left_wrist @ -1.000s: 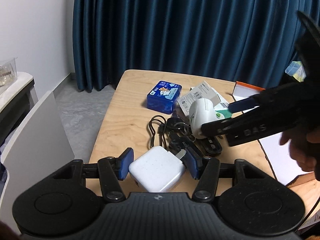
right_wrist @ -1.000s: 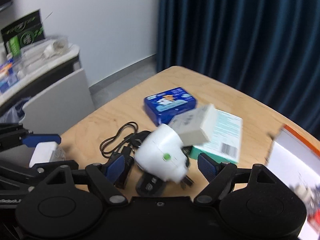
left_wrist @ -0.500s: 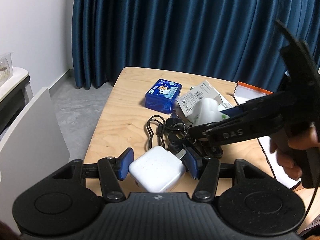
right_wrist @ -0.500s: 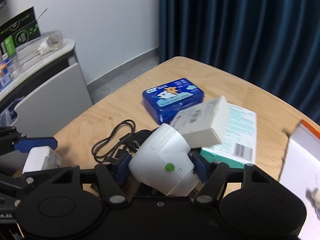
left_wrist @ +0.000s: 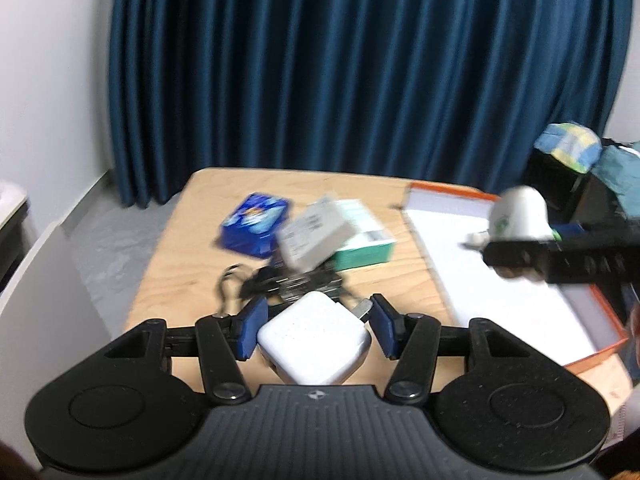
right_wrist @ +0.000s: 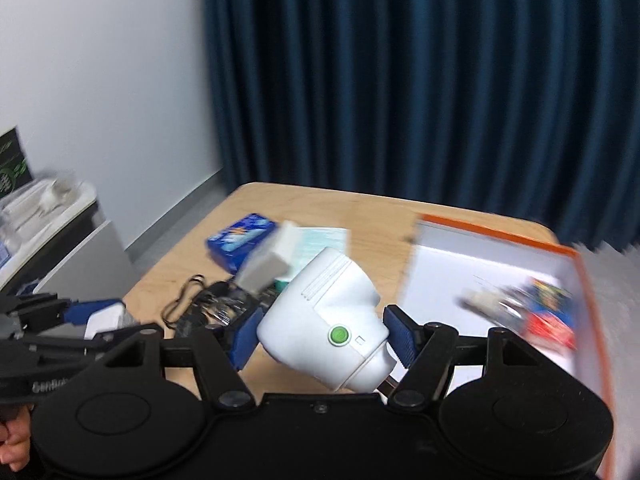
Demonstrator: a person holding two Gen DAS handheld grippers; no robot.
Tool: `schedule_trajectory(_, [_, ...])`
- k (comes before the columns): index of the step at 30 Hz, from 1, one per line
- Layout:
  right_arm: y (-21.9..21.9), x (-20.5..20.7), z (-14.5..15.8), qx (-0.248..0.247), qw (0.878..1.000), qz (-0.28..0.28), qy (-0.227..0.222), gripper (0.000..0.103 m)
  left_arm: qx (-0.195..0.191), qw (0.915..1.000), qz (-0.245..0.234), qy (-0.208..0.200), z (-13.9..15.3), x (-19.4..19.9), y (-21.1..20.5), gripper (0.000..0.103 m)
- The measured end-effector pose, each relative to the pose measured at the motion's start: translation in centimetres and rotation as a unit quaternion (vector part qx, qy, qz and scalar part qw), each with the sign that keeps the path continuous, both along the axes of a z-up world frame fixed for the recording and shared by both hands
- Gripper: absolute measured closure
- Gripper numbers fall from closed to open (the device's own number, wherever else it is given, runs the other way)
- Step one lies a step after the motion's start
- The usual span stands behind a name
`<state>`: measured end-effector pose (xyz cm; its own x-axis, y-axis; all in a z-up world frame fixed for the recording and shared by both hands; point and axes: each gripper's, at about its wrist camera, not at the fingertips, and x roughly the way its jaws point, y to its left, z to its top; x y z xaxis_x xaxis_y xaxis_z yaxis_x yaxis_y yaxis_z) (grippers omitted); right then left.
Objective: Organize rigid objects
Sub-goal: 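Grasp the white plug-in device with the right tool while the left tool holds the charger, then carry the charger and white device over the tray with both tools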
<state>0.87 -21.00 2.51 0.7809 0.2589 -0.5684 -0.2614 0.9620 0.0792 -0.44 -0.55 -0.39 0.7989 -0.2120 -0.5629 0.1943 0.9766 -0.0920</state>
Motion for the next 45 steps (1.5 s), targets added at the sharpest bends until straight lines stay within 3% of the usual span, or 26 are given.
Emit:
schedule_trajectory(9, [-9.4, -7.1, 1.0, 0.024, 0.991, -0.129, -0.003, 0.023, 0.0, 0.9953, -0.097, -0.006, 2.8, -0.1, -9.0, 0.047])
schedule_trajectory(14, [-11.9, -8.1, 1.2, 0.038, 0.985, -0.166, -0.015, 0.023, 0.009, 0.9935, -0.113, -0.014, 3.9, 0.2, -12.5, 0.047])
schedule_trajectory(23, [-13.3, -7.5, -0.1, 0.057, 0.982, -0.177, -0.015, 0.023, 0.012, 0.9943, -0.105, -0.014, 3.7, 0.3, -14.4, 0.047])
schedule_trajectory(45, [-14.2, -8.0, -0.4, 0.068, 0.982, -0.176, -0.009, 0.023, 0.016, 0.994, -0.108, -0.01, 3.2, -0.2, -15.4, 0.047])
